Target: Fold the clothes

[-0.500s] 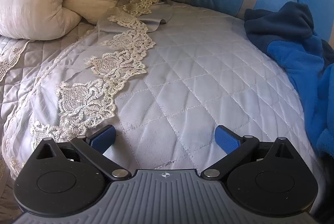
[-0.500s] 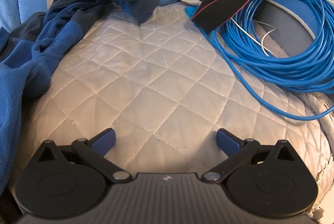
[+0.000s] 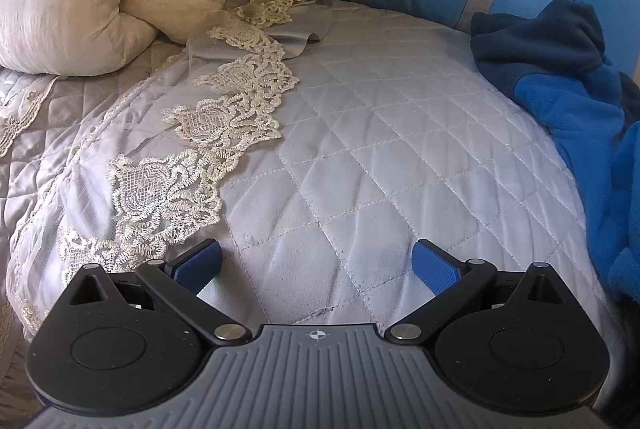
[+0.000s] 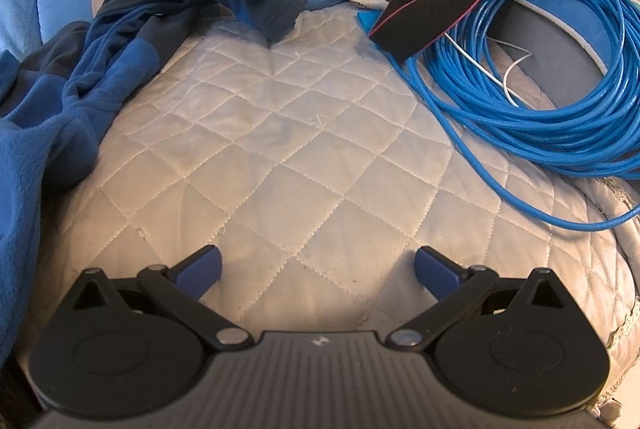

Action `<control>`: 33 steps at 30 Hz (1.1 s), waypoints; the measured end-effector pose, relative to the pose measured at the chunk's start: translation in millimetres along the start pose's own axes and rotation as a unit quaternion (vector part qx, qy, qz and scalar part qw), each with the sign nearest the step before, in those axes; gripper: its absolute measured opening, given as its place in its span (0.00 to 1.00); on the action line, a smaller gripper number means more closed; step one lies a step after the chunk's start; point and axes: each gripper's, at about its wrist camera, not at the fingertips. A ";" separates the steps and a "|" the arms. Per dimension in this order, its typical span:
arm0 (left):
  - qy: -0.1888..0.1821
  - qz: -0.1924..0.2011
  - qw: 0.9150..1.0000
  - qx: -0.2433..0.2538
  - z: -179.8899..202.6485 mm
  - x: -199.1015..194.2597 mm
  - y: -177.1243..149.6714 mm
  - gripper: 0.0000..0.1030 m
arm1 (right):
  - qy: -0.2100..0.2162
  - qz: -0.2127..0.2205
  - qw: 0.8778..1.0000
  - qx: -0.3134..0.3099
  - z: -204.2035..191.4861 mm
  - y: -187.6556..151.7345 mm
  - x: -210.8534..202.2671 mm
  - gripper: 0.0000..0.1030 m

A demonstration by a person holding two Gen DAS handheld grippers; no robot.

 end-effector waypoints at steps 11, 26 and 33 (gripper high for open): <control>0.004 -0.002 1.000 -0.006 0.5 -3.2 -0.7 1.00 | -0.001 -0.001 1.000 0.000 -1.0 1.0 -2.1 0.99; -0.028 -0.003 0.999 -0.019 -8.6 -24.3 -6.4 1.00 | -0.001 -0.009 1.000 -0.001 -0.3 5.7 -2.9 0.99; -0.043 0.055 0.997 -0.032 -6.5 -53.4 5.1 1.00 | 0.002 0.006 1.000 -0.004 0.7 6.2 -9.9 1.00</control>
Point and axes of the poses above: each gripper's, at about its wrist camera, not at the fingertips, and x roughly the way its jaws point, z to its right, y to its top, and after that the axes turned 6 degrees about -z, right-handed
